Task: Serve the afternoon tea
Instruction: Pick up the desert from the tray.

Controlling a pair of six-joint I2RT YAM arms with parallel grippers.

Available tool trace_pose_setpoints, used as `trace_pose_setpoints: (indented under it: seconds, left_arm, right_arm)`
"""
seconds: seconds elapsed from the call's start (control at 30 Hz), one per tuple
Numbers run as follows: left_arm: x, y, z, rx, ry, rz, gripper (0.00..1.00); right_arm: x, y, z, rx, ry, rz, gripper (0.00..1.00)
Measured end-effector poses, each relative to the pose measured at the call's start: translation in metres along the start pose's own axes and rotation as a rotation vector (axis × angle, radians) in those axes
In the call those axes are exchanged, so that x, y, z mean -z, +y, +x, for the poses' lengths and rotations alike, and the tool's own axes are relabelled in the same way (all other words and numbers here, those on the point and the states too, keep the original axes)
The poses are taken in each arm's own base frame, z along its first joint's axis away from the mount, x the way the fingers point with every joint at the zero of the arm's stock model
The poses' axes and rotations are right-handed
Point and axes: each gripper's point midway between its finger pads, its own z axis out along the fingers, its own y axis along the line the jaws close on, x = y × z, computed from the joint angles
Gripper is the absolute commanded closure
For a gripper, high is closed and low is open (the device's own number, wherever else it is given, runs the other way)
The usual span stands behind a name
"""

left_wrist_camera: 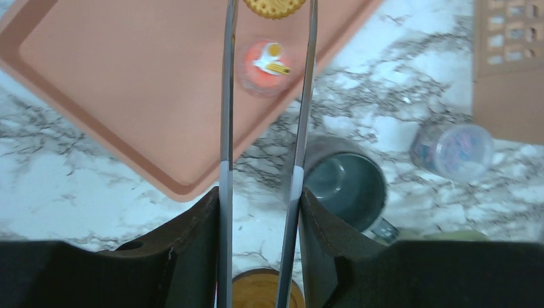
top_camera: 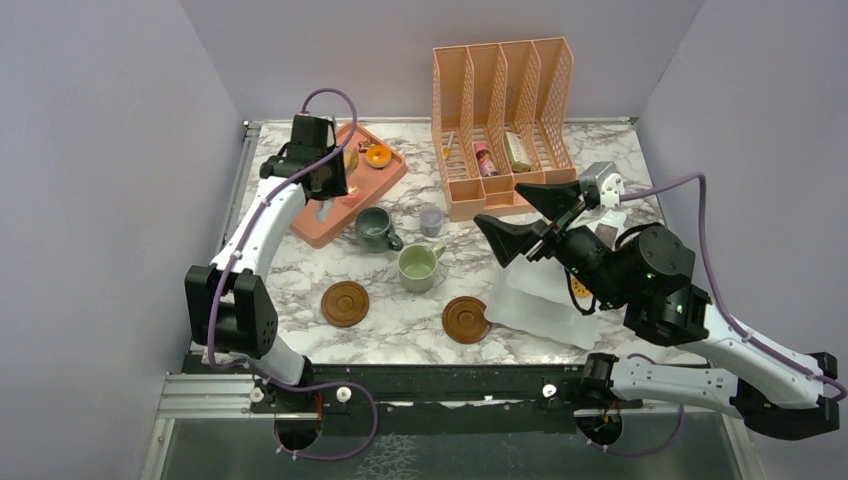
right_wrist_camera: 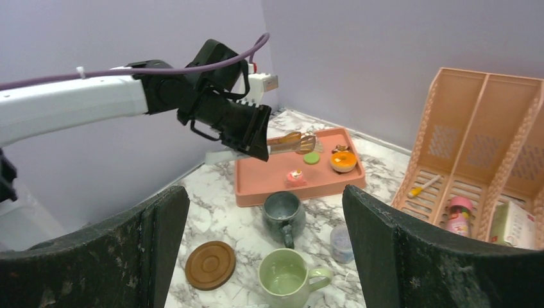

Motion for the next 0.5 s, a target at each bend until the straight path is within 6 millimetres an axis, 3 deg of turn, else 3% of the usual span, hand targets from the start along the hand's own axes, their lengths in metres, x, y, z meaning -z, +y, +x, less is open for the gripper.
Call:
trace_pose_setpoints:
  seconds: [0.37, 0.5]
  left_arm:
    - [0.043, -0.120, 0.028, -0.197, -0.013, 0.279, 0.63]
    - [0.071, -0.158, 0.041, -0.245, -0.015, 0.408, 0.63]
  right_arm:
    - [0.013, -0.020, -0.020, 0.037, -0.036, 0.079, 0.05]
    - [0.013, -0.022, -0.019, 0.041, -0.033, 0.092, 0.05]
